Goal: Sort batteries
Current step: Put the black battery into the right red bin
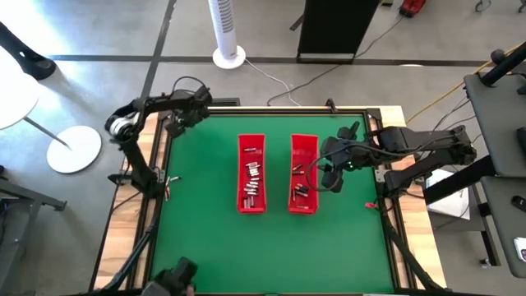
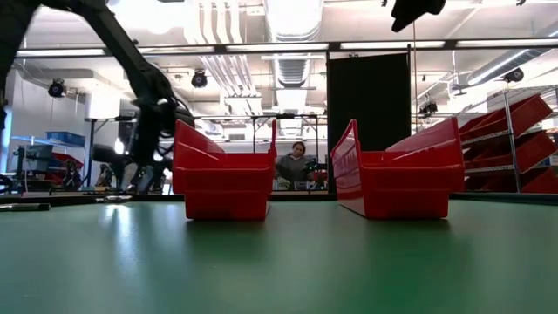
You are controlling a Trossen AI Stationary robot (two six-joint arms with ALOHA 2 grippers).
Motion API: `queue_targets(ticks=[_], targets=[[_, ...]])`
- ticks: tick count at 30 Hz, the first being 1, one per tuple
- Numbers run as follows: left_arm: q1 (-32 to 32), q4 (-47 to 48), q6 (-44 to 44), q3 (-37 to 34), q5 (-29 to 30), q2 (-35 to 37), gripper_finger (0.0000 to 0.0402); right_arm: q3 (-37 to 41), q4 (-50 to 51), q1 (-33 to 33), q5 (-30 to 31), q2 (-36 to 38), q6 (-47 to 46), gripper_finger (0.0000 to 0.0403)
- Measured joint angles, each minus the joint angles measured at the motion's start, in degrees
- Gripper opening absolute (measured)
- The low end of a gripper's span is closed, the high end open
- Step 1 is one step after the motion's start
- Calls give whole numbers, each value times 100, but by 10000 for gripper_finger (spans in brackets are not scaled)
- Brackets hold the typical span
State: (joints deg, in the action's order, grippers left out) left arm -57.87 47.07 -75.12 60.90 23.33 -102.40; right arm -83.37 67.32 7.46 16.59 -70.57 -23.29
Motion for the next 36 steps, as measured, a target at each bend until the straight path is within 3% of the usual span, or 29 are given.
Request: queue_targets(ticks=[5, 8, 16, 22, 28, 36], targets=[[-118, 447, 1222, 867, -292, -774, 219, 2, 434, 0, 65, 42, -347, 189], [-171, 1021, 1392, 1379, -228, -1081, 219, 8, 757, 0, 224, 122, -703, 189], [-194, 1009, 2698, 2086, -215, -1043, 219, 36, 633, -126, 1011, 203, -402, 189], [-191, 1430, 3896, 1972, -562, -985, 219, 38, 591, -290, 1054, 238, -268, 189], [-125, 1263, 4616, 1620, -1539, -935, 205, 52, 557, -291, 1056, 238, -267, 189], [23, 967, 4807, 1038, -1572, -892, 171, 55, 433, -291, 1002, 236, -267, 189]])
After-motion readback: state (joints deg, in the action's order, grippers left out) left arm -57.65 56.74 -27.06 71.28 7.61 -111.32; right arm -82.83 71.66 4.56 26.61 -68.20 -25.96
